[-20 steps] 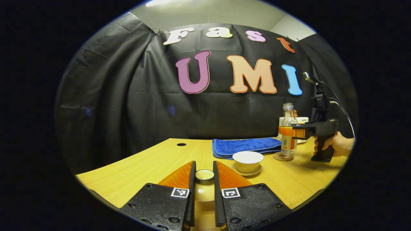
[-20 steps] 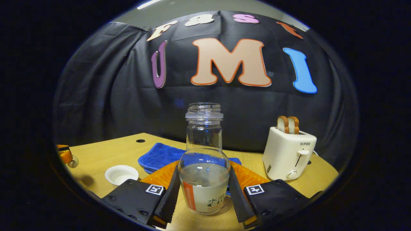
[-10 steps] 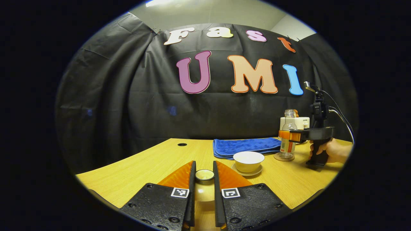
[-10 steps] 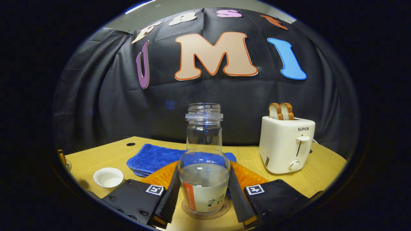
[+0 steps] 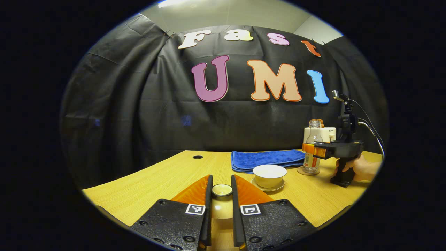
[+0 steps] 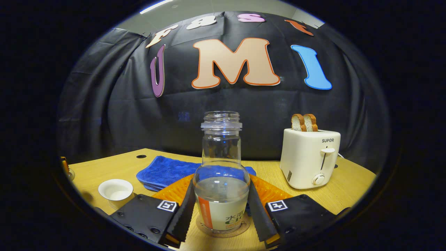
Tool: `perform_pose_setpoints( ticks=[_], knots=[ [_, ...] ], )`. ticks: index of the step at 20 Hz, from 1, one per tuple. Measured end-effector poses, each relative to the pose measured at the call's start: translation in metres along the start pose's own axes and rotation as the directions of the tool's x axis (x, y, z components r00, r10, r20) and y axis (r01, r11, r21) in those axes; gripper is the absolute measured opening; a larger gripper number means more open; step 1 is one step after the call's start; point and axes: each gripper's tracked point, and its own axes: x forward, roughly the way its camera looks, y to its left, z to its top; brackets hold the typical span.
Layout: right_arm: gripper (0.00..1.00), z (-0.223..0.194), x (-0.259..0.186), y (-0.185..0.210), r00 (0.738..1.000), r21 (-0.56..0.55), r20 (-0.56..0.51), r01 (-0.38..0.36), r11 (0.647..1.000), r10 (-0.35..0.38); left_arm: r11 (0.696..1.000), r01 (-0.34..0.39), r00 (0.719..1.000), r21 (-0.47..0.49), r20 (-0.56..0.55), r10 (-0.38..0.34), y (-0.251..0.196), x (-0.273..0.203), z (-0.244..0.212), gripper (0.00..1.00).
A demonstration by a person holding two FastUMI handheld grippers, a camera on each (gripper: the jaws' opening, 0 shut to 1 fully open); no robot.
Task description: Open the teacup lid with one hand, grasp the water bottle and pour water into the teacup with the other hand; after pouring, place the water bottle on the coaster and then close the teacup lid.
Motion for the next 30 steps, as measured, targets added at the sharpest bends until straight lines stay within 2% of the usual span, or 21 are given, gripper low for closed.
perform_pose_setpoints(
  ticks=[11,12,14,15,16,17,18,19,25,30],
  knots=[
    [0.80,0.001,-0.006,-0.005,0.999,0.007,0.036,0.036,0.999,-0.036,1.000,-0.006,1.000,0.000,0.002,0.006,0.000,0.000,0.000,0.22],
    [0.89,0.003,-0.009,-0.007,0.998,0.005,0.051,0.043,0.999,-0.043,1.000,-0.008,1.000,0.000,0.001,0.008,0.000,0.000,0.000,0.22],
    [0.95,0.000,-0.012,-0.006,0.998,0.006,0.045,0.042,0.999,-0.042,1.000,-0.011,1.000,0.000,0.000,0.011,0.000,0.000,0.000,0.22],
    [0.95,0.002,-0.015,-0.005,0.998,0.007,0.045,0.040,0.999,-0.041,1.000,-0.011,1.000,0.000,-0.002,0.011,0.000,0.001,-0.001,0.22],
    [0.89,0.001,-0.018,-0.004,0.998,0.006,0.045,0.039,0.999,-0.039,1.000,-0.010,1.000,0.000,0.000,0.010,-0.001,0.001,-0.001,0.22],
    [0.95,0.002,-0.021,-0.003,0.998,0.007,0.047,0.036,0.999,-0.036,1.000,-0.005,1.000,0.001,0.000,0.005,-0.005,0.003,-0.001,0.22],
    [0.89,0.003,-0.025,-0.002,0.998,0.007,0.047,0.036,0.999,-0.036,1.000,0.002,1.000,0.000,-0.001,-0.002,-0.008,0.004,-0.001,0.22],
    [0.89,0.005,-0.029,-0.003,0.998,0.007,0.048,0.035,0.999,-0.035,1.000,0.007,1.000,0.000,-0.001,-0.007,-0.011,0.006,-0.001,0.22],
    [0.89,0.008,-0.056,-0.002,0.998,0.004,0.055,0.022,1.000,-0.023,0.993,0.122,0.993,0.002,-0.001,-0.122,-0.054,0.033,-0.001,0.22],
    [0.89,0.007,-0.097,-0.010,0.998,0.004,0.056,-0.004,1.000,0.004,0.983,0.185,0.983,0.010,0.002,-0.185,-0.079,0.063,-0.002,0.22]
  ],
)
